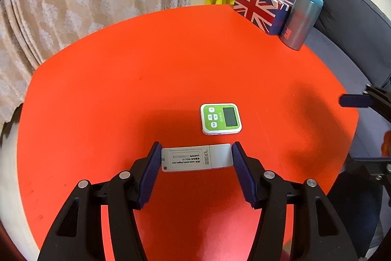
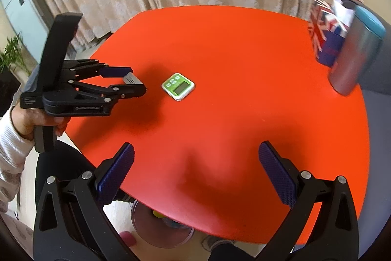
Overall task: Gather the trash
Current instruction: 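Grasp the white card with the left tool, then grasp the green timer with the right tool while the left tool holds the card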
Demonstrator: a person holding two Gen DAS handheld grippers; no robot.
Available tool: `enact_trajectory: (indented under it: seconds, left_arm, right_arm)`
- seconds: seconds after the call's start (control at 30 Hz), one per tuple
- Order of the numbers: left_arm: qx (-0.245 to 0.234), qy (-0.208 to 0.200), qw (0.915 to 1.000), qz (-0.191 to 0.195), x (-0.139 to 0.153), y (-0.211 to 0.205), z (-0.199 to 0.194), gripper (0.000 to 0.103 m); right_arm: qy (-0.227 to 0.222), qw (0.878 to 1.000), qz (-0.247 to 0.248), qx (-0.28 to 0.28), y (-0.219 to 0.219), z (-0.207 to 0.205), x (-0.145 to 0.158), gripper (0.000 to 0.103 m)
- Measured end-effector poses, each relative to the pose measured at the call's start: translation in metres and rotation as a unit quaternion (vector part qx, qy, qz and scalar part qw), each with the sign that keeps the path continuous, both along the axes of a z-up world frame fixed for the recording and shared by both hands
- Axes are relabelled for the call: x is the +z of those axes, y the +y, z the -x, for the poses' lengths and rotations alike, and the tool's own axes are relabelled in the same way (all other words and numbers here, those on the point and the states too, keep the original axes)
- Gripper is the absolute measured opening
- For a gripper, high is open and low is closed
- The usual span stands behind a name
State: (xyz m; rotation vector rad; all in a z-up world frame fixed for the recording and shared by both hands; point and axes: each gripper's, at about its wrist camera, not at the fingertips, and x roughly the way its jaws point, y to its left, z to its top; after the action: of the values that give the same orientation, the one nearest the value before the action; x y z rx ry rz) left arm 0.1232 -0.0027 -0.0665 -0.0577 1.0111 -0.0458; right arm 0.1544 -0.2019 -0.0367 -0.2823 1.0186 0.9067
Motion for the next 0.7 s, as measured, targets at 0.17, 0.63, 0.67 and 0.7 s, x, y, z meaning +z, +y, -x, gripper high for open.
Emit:
enact_trajectory:
  seconds: [0.17,0.63,0.67,0.7]
  left_arm:
    - [0.004,-0.005,1.0,0.0,0.006,0.007,0.01,0.057]
    - [0.023,-0.007,0.9996,0.013,0.004,0.029,0.025,0.057]
    - [0.025,-0.007,0.9996,0.013,0.004,0.029,0.025,0.057]
    - [0.028,-0.007,0.9995,0.014,0.003,0.031,0.025,0.057]
  right_arm:
    - [-0.007,0.999,0.014,0.043,0.025,-0.007,-0.004,0.1]
    - [-0.021,0.983,0.052,0.175,0.094,-0.034,-0.028,0.099]
    - [-0.026,0.981,0.055,0.184,0.097,-0.034,-0.03,0.099]
    - [-0.03,0.979,0.057,0.192,0.099,-0.034,-0.032,0.099]
